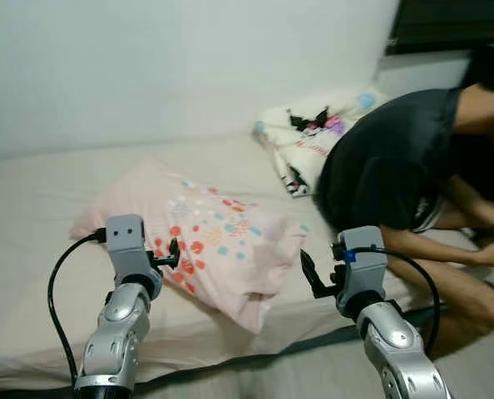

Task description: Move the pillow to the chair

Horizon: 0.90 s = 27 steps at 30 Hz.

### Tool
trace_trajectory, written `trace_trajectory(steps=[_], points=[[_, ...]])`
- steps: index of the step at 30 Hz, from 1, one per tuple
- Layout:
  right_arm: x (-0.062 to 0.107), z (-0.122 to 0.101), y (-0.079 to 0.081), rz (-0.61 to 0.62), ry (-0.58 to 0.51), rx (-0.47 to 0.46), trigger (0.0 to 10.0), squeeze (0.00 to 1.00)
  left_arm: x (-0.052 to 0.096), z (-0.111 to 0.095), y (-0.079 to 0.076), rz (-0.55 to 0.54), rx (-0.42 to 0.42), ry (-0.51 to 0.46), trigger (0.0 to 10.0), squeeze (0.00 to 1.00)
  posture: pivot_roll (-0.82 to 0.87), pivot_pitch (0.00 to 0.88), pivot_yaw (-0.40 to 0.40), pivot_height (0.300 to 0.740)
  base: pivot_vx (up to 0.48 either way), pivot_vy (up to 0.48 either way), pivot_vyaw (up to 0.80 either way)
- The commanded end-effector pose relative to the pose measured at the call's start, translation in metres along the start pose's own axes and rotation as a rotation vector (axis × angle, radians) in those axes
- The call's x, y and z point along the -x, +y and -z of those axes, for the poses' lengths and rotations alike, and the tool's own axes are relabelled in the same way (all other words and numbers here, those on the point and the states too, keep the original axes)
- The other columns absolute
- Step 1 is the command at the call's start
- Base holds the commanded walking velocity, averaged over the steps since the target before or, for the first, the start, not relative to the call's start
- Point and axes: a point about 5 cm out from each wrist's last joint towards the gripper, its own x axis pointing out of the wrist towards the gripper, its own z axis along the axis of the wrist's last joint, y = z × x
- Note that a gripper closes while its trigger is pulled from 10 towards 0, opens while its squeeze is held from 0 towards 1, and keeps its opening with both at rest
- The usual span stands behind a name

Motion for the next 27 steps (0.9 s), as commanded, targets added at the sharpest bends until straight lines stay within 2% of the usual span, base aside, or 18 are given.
trace_trajectory(steps=[1, 14, 17, 19, 23, 27], points=[[0.000, -0.001, 0.000, -0.001, -0.005, -0.015, 10.0, 0.00, -0.001, -0.001, -0.001, 0.008, -0.005, 0.004, 10.0, 0.00, -0.09, 0.049, -0.003, 0.740, 0.360, 0.000, 0.00], [-0.001, -0.002, 0.002, -0.028, -0.007, -0.043, 10.0, 0.00, -0.001, -0.001, -0.002, 0.013, -0.005, 0.006, 10.0, 0.00, -0.09, 0.051, 0.000, 0.740, 0.361, 0.000, 0.00], [-0.002, -0.001, 0.003, -0.047, -0.003, -0.050, 10.0, 0.00, -0.003, -0.001, 0.003, -0.013, 0.024, 0.017, 10.0, 0.00, -0.09, 0.051, 0.000, 0.740, 0.000, 0.000, 0.00], [-0.003, 0.002, 0.005, -0.062, 0.028, -0.037, 10.0, 0.00, -0.005, -0.001, 0.013, -0.068, 0.041, 0.024, 10.0, 0.00, -0.10, 0.048, 0.001, 0.730, 0.000, 0.000, 0.00], [-0.003, 0.003, 0.006, -0.068, 0.037, -0.033, 10.0, 0.00, -0.006, -0.001, 0.018, -0.091, 0.043, 0.027, 10.0, 0.00, -0.10, 0.048, 0.001, 0.725, 0.000, 0.000, 0.00], [-0.002, 0.004, 0.006, -0.068, 0.043, -0.037, 10.0, 0.00, -0.008, -0.002, 0.031, -0.150, 0.047, 0.025, 10.0, 0.00, -0.10, 0.038, -0.002, 0.710, 0.000, 0.000, 0.00]])
